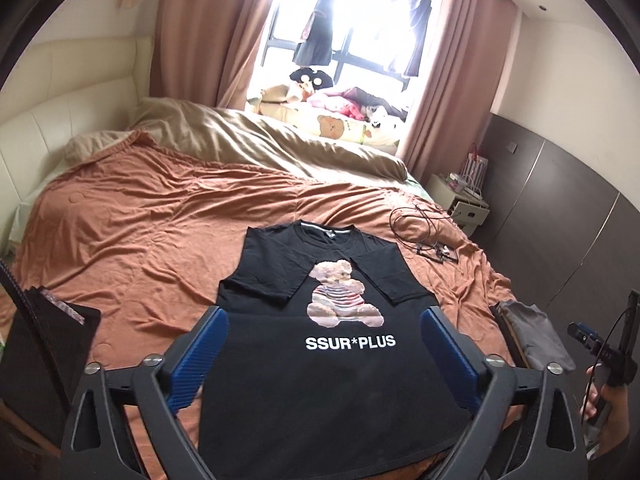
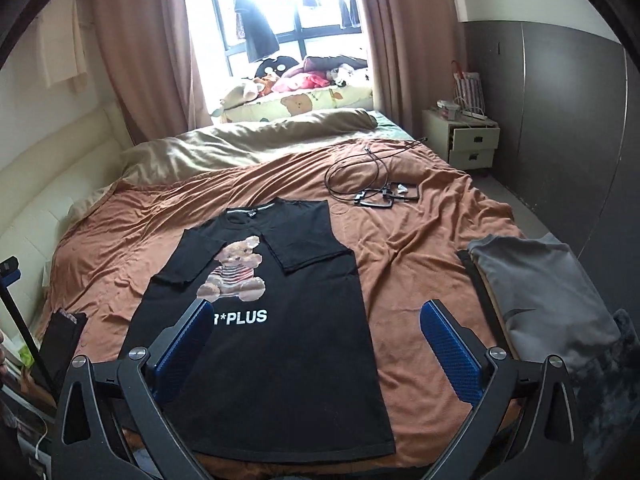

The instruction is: Fold small clothes

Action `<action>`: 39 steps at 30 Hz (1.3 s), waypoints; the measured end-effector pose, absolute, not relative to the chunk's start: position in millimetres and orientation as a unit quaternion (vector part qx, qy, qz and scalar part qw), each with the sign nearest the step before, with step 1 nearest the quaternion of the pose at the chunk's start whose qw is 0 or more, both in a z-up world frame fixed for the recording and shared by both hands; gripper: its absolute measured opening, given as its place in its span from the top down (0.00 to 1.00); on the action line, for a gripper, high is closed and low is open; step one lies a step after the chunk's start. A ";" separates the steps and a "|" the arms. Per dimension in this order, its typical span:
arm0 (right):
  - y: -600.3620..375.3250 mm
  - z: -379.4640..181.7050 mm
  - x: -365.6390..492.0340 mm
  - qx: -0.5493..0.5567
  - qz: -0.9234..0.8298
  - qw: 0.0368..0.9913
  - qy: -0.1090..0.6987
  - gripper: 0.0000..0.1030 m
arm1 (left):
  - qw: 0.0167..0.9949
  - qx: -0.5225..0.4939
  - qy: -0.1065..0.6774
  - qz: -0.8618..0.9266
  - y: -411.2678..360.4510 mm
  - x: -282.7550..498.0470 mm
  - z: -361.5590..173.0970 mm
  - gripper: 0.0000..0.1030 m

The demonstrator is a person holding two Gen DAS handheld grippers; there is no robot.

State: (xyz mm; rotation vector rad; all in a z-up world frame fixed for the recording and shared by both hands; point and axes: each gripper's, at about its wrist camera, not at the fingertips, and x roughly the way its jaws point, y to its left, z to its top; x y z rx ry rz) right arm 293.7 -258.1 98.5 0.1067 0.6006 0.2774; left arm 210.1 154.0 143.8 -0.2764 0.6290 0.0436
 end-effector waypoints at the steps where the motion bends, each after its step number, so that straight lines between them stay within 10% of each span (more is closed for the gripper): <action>1: -260.7 96.7 287.1 0.052 0.144 0.943 0.296 0.00 | 0.943 -0.132 0.304 0.020 153.5 200.8 144.6 0.00; 39: -331.9 -43.9 193.9 0.046 0.141 0.935 0.322 0.00 | 0.928 -0.172 0.323 0.065 215.2 42.9 -38.8 0.01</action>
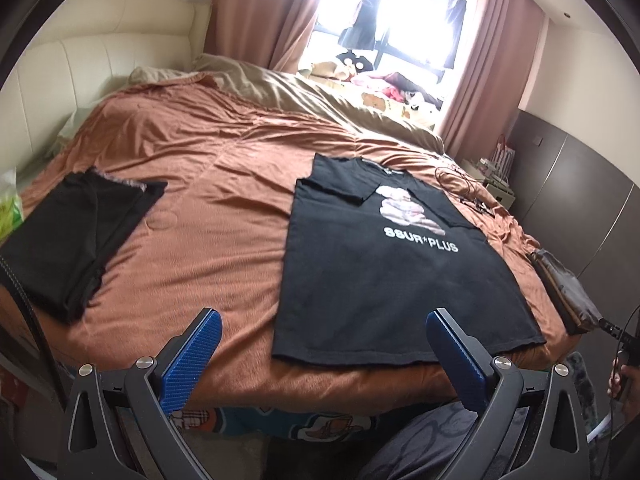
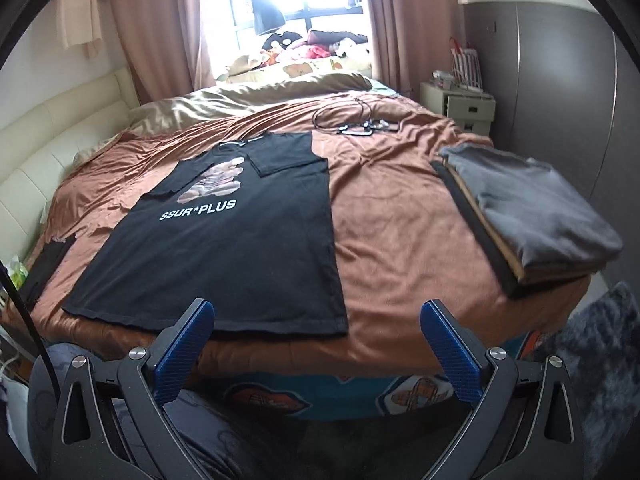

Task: Fold small clothes
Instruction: 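Move both tools down to the hem edge of the black shirt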

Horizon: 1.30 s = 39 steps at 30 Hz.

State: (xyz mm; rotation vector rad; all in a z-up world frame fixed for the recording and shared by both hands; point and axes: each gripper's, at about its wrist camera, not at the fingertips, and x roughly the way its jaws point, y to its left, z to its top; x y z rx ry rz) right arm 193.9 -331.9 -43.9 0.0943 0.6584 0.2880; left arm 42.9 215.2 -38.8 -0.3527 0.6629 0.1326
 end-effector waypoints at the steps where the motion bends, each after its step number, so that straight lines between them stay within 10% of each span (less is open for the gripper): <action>1: -335.8 -47.4 194.0 0.053 0.140 0.935 0.322 0.00 | 0.927 -0.176 0.325 0.064 215.4 42.9 -45.1 0.04; 7: -347.6 -82.2 203.9 0.081 0.135 0.926 0.344 0.16 | 0.907 -0.205 0.364 0.063 220.2 56.2 -86.9 0.33; 15: -352.0 -123.7 234.6 0.107 0.128 0.911 0.377 0.31 | 0.885 -0.216 0.405 0.079 225.2 80.4 -133.5 0.49; 39: -355.7 -169.9 289.5 0.197 0.173 0.884 0.388 0.54 | 0.851 -0.307 0.417 0.087 250.9 107.1 -178.6 0.71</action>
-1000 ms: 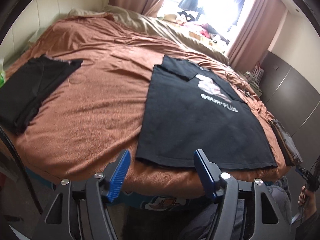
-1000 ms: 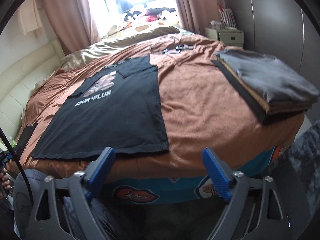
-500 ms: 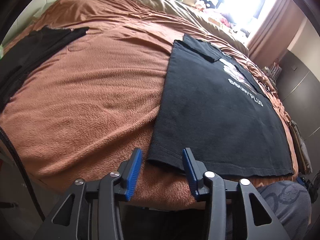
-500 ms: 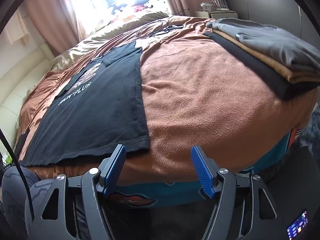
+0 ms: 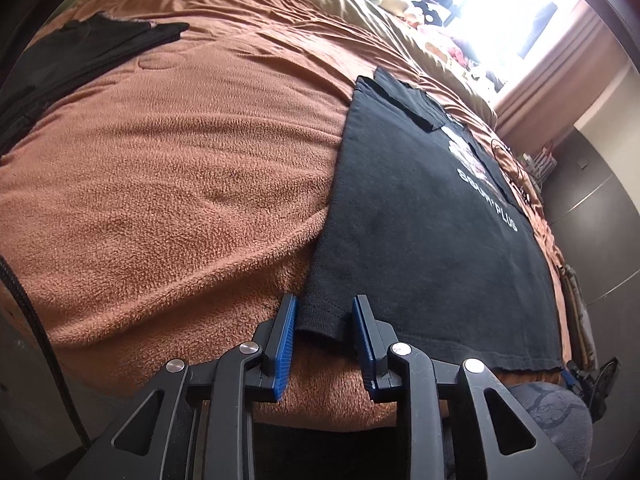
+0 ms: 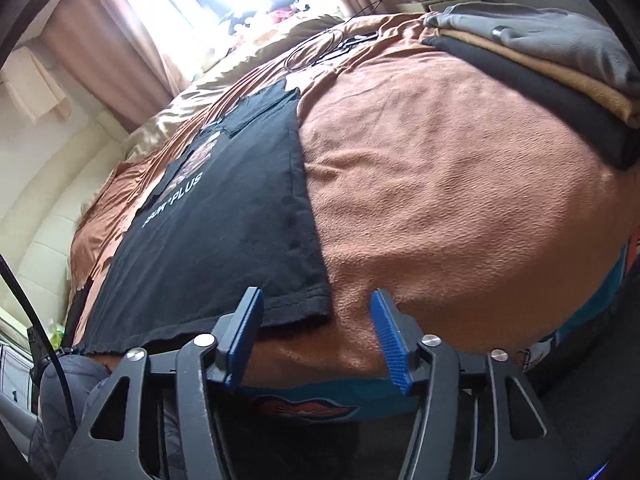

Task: Fold small clothes
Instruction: 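Move both tools down to the hem edge of the black shirt, then close both tools on the shirt hem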

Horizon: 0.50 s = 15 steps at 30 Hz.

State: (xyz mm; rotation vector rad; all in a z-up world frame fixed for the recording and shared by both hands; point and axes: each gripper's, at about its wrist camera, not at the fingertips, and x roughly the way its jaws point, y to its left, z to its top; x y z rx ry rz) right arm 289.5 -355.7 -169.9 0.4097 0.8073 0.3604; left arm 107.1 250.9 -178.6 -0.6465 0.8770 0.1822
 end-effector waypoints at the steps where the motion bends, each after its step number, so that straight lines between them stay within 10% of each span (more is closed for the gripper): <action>1: -354.7 -170.3 291.1 0.198 0.174 0.884 0.386 0.55 | 0.851 -0.308 0.417 0.087 250.8 108.7 -178.6 0.71; 15: -364.7 -199.2 301.4 0.348 0.238 0.822 0.383 0.65 | 0.821 -0.400 0.404 0.056 259.8 103.1 -185.7 0.72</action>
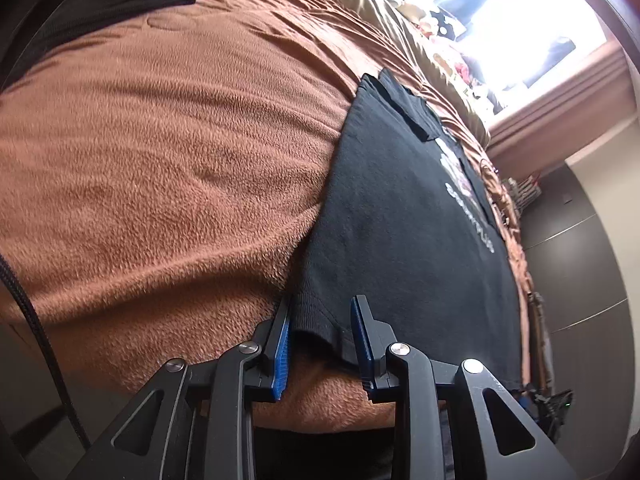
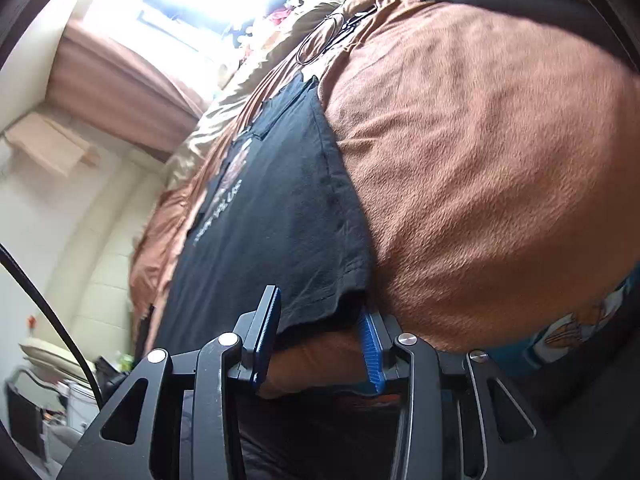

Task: Fold small clothes
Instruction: 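Close both tools on the shirt hem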

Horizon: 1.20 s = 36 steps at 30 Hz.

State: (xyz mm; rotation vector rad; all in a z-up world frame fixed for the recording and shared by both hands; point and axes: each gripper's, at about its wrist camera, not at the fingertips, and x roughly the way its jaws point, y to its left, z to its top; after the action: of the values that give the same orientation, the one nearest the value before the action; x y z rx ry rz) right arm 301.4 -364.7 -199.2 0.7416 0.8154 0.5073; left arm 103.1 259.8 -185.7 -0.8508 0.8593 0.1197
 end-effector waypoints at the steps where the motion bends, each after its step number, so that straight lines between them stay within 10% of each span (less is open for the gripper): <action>1: -365.2 -200.7 303.6 0.353 0.236 0.821 0.382 0.65 | 0.819 -0.406 0.403 0.055 260.7 102.7 -186.4 0.72; 23: -327.7 -186.4 329.4 0.339 0.173 0.840 0.386 0.83 | 0.811 -0.431 0.388 0.073 261.1 115.3 -185.3 0.71; 28: -334.5 -184.6 326.1 0.354 0.161 0.837 0.385 0.99 | 0.812 -0.417 0.398 0.094 262.3 120.0 -186.9 0.94; 36: -335.5 -157.4 305.3 0.364 0.169 0.844 0.357 1.00 | 0.827 -0.416 0.369 0.078 263.8 113.7 -161.4 0.96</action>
State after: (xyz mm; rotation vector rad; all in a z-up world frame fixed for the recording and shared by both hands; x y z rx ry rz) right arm 305.3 -335.5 -157.4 0.7682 0.7532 0.3564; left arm 113.7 263.8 -161.4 -0.8844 0.7842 0.1648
